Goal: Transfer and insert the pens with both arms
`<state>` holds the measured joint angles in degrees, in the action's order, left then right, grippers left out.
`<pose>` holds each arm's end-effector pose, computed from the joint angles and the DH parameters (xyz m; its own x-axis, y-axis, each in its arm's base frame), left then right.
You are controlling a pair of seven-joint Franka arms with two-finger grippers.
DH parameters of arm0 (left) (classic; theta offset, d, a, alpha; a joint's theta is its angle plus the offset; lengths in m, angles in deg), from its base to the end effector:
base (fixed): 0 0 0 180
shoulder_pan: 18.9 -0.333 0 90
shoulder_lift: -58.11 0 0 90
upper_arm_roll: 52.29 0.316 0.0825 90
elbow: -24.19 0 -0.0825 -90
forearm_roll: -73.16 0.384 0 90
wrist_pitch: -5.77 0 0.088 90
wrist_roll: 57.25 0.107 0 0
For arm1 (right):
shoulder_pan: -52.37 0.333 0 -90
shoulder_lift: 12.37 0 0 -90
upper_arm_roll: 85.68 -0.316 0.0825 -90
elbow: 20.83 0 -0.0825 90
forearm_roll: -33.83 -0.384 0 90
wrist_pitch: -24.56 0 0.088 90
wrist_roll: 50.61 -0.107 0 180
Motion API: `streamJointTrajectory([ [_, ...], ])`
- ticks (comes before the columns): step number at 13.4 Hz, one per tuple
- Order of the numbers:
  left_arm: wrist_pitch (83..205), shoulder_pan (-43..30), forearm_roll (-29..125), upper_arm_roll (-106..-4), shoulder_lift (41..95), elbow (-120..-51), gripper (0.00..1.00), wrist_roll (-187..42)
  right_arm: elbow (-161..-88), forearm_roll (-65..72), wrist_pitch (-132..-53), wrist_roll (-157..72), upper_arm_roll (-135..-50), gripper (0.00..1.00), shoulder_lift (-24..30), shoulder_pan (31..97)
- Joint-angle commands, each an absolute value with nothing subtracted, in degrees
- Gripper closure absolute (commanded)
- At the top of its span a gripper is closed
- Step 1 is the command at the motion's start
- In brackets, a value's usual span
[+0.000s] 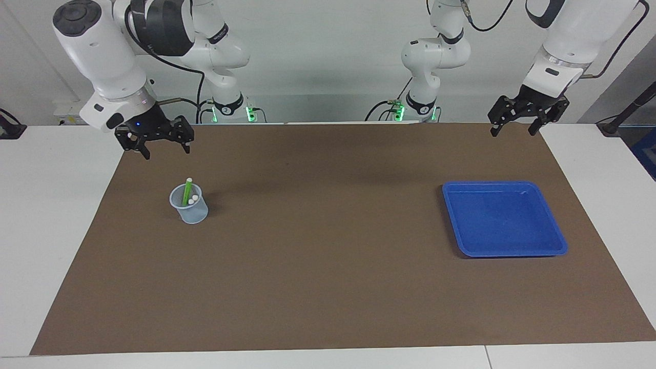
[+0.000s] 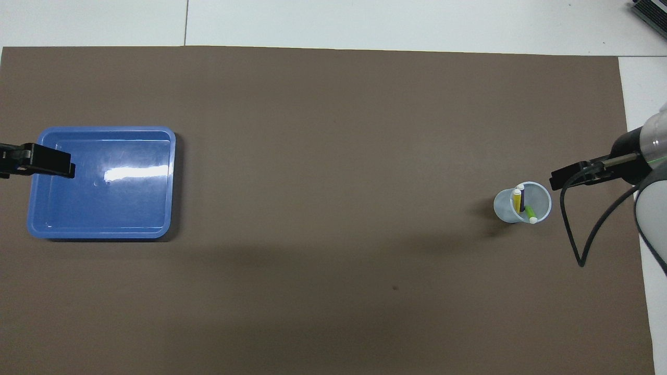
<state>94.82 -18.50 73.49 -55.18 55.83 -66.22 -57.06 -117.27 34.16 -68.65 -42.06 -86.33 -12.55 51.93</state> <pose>0.5398 -0.0310 0.6414 0.9980 -0.0606 0.0160 -0.0605 -0.9981 -0.0078 0.5544 0.0015 0.5779 0.9868 0.1526 -0.0535 0.1527 -0.9883 -0.0022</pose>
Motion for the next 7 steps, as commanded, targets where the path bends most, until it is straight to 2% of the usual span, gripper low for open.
streamJointTrajectory([
  [1, 95.0, -18.6, 72.8, -54.9, 55.9, -66.2, 0.00, -56.5, -115.8, 32.6, -68.0, -47.9, -87.3, 0.00, -11.8, 51.1],
  [7, 95.1, -18.6, 72.8, -54.9, 55.9, -66.2, 0.00, -56.5, -115.2, 32.7, -67.9, -52.0, -88.4, 0.00, -11.8, 51.1],
])
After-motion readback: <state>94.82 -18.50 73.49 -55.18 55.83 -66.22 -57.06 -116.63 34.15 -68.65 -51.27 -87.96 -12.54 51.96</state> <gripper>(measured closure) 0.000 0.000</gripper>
